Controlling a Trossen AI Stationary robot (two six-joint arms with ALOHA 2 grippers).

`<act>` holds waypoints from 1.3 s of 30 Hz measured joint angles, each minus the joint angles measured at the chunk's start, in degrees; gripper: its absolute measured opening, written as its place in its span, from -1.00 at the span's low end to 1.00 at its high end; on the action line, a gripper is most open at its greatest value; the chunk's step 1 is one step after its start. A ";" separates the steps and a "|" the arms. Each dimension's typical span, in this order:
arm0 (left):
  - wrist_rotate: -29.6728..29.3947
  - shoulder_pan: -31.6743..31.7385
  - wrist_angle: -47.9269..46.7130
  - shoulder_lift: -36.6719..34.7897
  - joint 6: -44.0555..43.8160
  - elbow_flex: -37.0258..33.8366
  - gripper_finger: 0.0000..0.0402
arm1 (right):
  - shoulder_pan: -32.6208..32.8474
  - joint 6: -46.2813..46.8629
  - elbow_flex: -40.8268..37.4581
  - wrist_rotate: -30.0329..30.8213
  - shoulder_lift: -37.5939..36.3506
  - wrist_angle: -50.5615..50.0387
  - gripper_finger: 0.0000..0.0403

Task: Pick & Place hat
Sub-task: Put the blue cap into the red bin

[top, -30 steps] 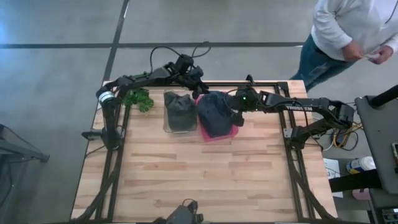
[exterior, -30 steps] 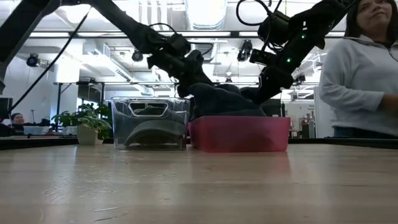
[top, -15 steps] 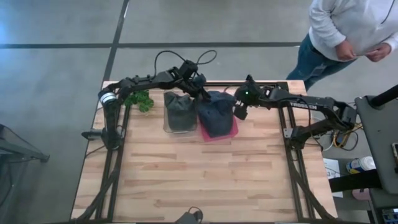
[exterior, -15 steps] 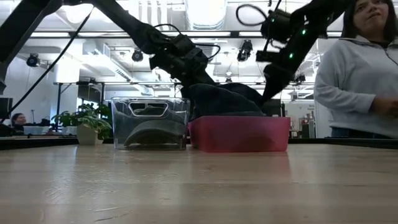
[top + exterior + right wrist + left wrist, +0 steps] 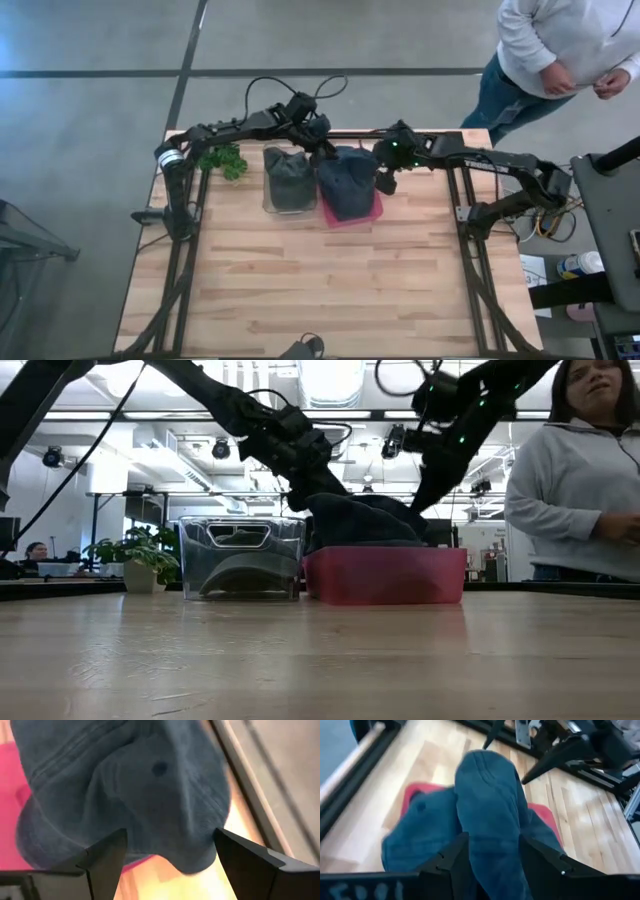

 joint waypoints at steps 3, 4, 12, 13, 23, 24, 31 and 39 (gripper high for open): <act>0.00 -0.01 -3.93 0.00 0.60 0.00 -0.18 | 0.02 -0.32 0.00 -2.41 3.89 0.86 0.41; -0.03 -0.03 -5.05 0.00 0.70 -0.01 -0.18 | 0.10 -0.37 0.00 -2.59 5.14 0.87 0.39; 0.00 -1.33 -6.31 0.00 0.35 -0.02 -0.18 | 0.00 -2.84 2.76 -7.35 14.19 4.54 0.14; -0.02 -1.50 -6.19 0.00 0.36 -0.02 -0.18 | -0.08 -2.97 2.93 -7.35 15.37 4.37 0.11; -10.30 -1.66 -5.68 -1.97 4.52 3.40 -0.18 | -0.80 -4.42 5.24 -6.69 18.35 1.36 0.05; -10.86 -1.59 -5.91 -2.39 4.80 4.03 -0.18 | -0.96 -4.47 5.47 -6.35 18.07 1.18 0.05; -4.74 -2.51 -17.08 -4.68 4.18 4.75 -0.18 | -2.64 -4.67 6.42 -5.80 13.87 1.22 0.05; -6.54 -4.66 -27.64 -4.66 3.79 2.92 -0.18 | -2.80 -4.78 5.51 -5.77 12.77 0.46 0.05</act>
